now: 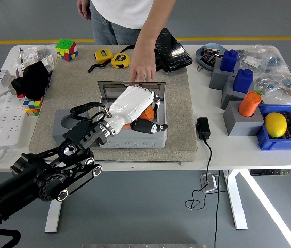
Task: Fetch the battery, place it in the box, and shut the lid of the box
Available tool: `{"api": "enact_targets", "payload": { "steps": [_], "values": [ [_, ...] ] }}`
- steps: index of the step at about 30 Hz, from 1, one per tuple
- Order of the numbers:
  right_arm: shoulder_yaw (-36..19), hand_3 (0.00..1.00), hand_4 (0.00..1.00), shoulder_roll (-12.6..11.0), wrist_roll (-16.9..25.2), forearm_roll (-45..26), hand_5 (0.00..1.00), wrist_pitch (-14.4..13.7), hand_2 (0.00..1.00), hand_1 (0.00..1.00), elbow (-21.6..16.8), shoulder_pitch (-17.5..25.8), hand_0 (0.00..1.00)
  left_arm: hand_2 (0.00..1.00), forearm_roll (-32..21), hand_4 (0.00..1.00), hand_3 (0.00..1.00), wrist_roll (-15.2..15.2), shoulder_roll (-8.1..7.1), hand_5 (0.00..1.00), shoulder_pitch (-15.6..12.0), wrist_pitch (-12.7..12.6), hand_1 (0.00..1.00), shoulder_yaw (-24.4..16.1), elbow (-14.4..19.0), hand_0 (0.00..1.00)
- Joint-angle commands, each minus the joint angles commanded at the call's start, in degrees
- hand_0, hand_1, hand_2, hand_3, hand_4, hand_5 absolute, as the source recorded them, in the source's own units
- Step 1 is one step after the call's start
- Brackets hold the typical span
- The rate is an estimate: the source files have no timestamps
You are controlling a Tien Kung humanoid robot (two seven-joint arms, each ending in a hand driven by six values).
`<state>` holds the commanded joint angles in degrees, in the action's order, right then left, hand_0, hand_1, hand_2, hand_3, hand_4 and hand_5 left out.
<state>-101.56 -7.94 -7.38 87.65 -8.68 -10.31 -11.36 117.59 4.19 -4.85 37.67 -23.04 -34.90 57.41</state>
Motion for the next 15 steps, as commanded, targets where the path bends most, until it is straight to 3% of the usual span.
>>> {"api": "enact_targets", "payload": {
  "steps": [3, 4, 9, 10, 15],
  "values": [
    [0.19, 0.816, 0.998, 0.0, -0.04, -0.22, 0.998, 0.13, 0.796, 0.836, 0.0, -0.02, 0.855, 0.45, 0.09, 0.998, 0.427, 0.35, -0.08, 0.562, -0.01, 0.3, 0.411, 0.16, 0.24, 0.256],
    [0.31, 0.815, 0.998, 0.0, -0.02, -0.36, 0.998, 0.18, 0.794, 0.829, 0.0, -0.06, 0.855, 0.687, -0.01, 0.998, 0.654, 0.48, -0.08, 0.661, 0.02, 0.35, 0.745, 0.23, 0.33, 0.527],
    [0.62, 0.815, 0.998, 0.08, 0.05, -0.72, 0.998, 0.29, 0.794, 0.829, 0.0, -0.22, 0.855, 0.687, -0.36, 0.998, 0.654, 1.14, -0.04, 0.661, 0.06, 0.19, 0.745, 0.42, 0.12, 0.527],
    [0.61, 0.815, 0.998, 0.09, 0.03, -0.72, 0.998, 0.31, 0.791, 0.828, 0.0, -0.22, 0.85, 0.867, -0.39, 0.998, 0.814, 1.29, -0.07, 0.729, 0.05, 0.12, 0.931, 0.42, 0.12, 0.819],
    [0.43, 0.815, 0.998, 0.08, -0.13, -0.56, 0.998, 0.4, 0.791, 0.828, 0.0, -0.13, 0.85, 0.867, -1.02, 0.998, 0.814, 2.27, -0.11, 0.729, 0.05, -1.02, 0.931, 0.03, 0.62, 0.819]
  ]
}}
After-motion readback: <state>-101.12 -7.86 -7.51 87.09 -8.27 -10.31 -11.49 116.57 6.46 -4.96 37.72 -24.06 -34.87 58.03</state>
